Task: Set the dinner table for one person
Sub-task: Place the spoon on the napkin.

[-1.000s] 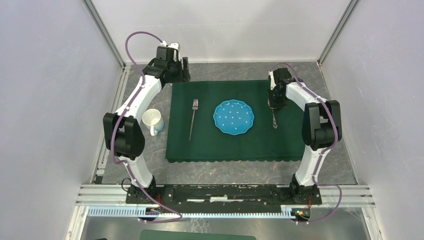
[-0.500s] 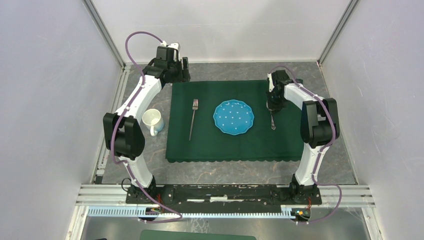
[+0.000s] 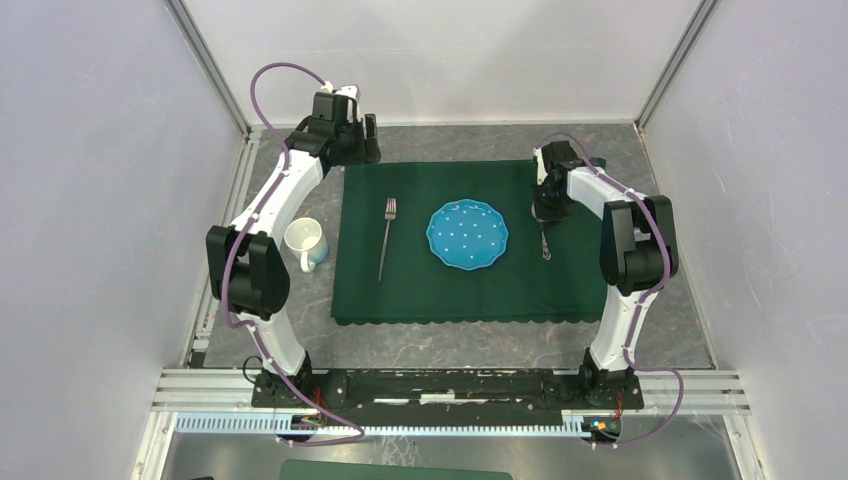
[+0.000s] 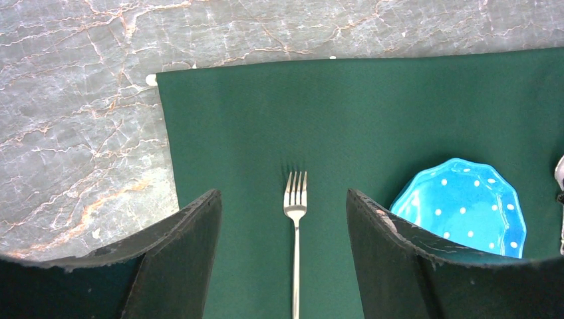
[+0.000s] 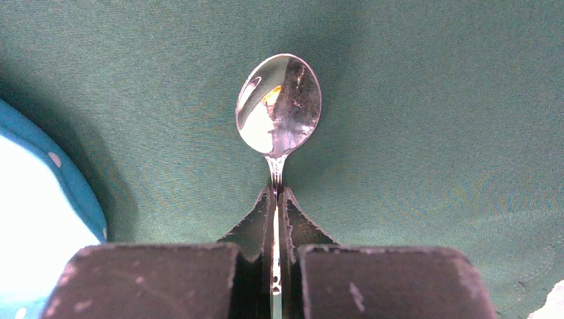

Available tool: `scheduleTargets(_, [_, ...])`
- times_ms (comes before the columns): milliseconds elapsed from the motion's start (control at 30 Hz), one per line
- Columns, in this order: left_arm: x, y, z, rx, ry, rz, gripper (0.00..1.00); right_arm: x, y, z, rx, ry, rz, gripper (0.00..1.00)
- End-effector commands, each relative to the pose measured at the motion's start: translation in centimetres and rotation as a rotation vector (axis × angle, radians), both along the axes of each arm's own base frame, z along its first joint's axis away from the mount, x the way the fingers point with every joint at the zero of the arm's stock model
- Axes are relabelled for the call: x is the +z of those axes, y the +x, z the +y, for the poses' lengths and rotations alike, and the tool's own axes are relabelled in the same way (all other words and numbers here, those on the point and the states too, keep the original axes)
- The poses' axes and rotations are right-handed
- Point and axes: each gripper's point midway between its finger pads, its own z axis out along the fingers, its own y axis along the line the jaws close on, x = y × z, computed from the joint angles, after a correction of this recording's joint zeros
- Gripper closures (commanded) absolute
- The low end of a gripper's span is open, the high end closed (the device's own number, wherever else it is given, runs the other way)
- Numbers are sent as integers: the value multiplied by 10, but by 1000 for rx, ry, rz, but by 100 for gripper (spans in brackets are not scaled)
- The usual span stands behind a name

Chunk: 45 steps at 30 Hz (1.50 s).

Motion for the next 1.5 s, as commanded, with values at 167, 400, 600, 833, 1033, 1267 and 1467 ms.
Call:
scheduleTargets(167, [34, 6, 2, 14, -26, -82, 26, 2, 1, 3, -13, -16, -23, 100])
scheduleTargets(400, [36, 6, 3, 12, -24, -90, 26, 0, -9, 0, -19, -25, -14, 100])
scheduleTargets(600, [38, 5, 3, 11, -23, -93, 26, 4, -6, 2, -15, -23, -29, 59])
scheduleTargets(833, [38, 2, 8, 28, -9, -96, 25, 23, 1, -4, -10, -76, -52, 12])
scheduleTargets(1033, [31, 1, 19, 75, 11, -78, 24, 86, 30, -6, 34, -175, -156, 7])
scheduleTargets(1267, [-10, 5, 39, 168, -62, 35, 24, 130, 53, 14, 15, -67, -265, 7])
scheduleTargets(1467, [-38, 29, 56, 220, -159, 77, 25, 143, 53, 21, 17, -24, -325, 7])
